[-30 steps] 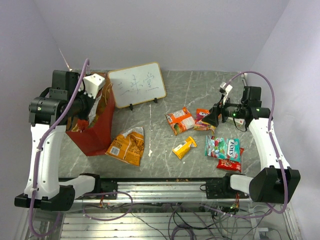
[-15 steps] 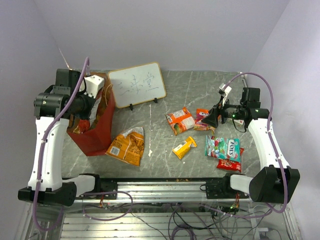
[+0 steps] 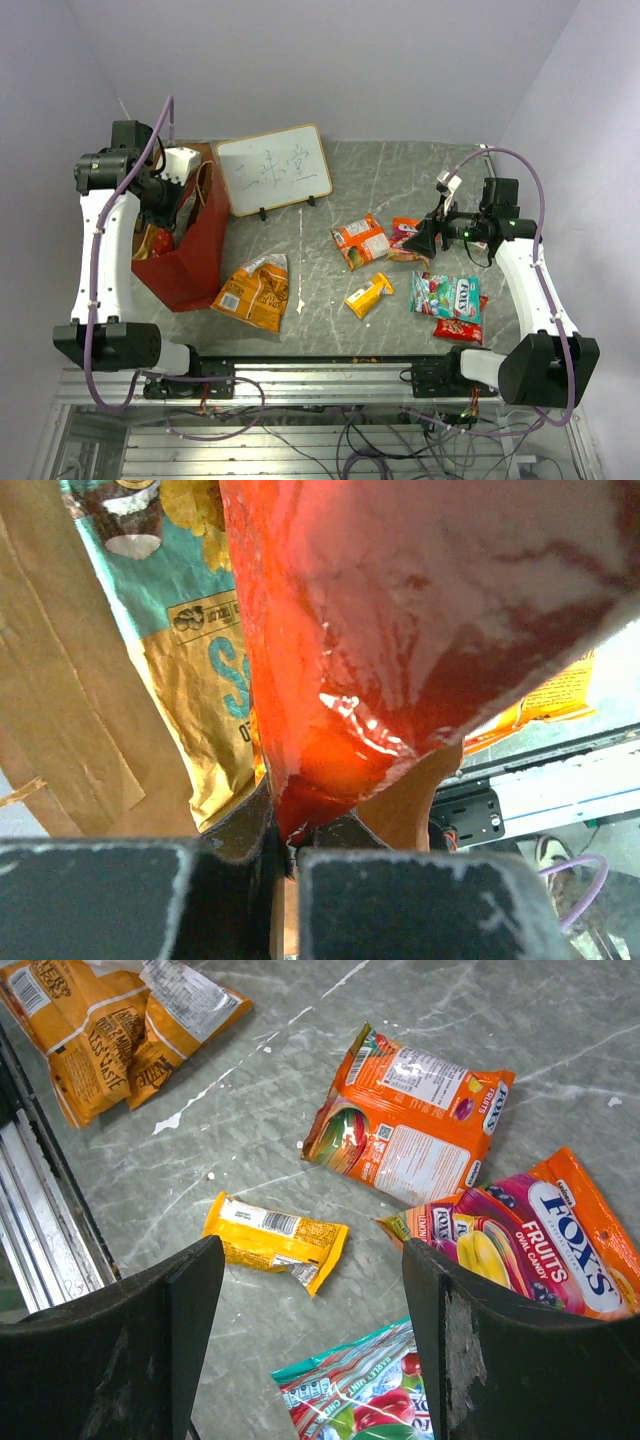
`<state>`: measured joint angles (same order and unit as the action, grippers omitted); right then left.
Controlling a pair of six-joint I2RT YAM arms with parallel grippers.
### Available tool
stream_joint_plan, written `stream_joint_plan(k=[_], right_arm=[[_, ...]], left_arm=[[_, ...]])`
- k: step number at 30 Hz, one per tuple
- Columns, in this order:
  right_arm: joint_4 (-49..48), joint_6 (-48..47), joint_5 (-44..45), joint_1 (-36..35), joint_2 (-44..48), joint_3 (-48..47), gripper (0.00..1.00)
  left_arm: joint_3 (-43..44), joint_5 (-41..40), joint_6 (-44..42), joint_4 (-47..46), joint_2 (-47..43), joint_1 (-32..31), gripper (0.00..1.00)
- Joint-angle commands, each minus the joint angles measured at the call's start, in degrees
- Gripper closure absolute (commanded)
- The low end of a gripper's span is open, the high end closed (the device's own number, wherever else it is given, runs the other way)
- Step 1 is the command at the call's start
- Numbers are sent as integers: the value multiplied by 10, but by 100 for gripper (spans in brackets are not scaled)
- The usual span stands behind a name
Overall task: Place the snacks into the paper bag
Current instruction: Place the snack in the paper bag.
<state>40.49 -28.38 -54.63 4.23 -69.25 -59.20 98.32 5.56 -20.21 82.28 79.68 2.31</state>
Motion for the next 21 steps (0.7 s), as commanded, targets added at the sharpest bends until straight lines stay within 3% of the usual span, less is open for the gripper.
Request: stream_joint_plan(k=[1,12,21], right_arm=[[0,-14,-8,4,9,3,28],[-4,-13,-11,3,9,12,29],[-5,-9,-18,3,3,14,30]], left_arm=[[26,31,-21,36,20,16,93],[-22,22,-42,35,50,16,89],[-34,41,-26,4,55,19,73]])
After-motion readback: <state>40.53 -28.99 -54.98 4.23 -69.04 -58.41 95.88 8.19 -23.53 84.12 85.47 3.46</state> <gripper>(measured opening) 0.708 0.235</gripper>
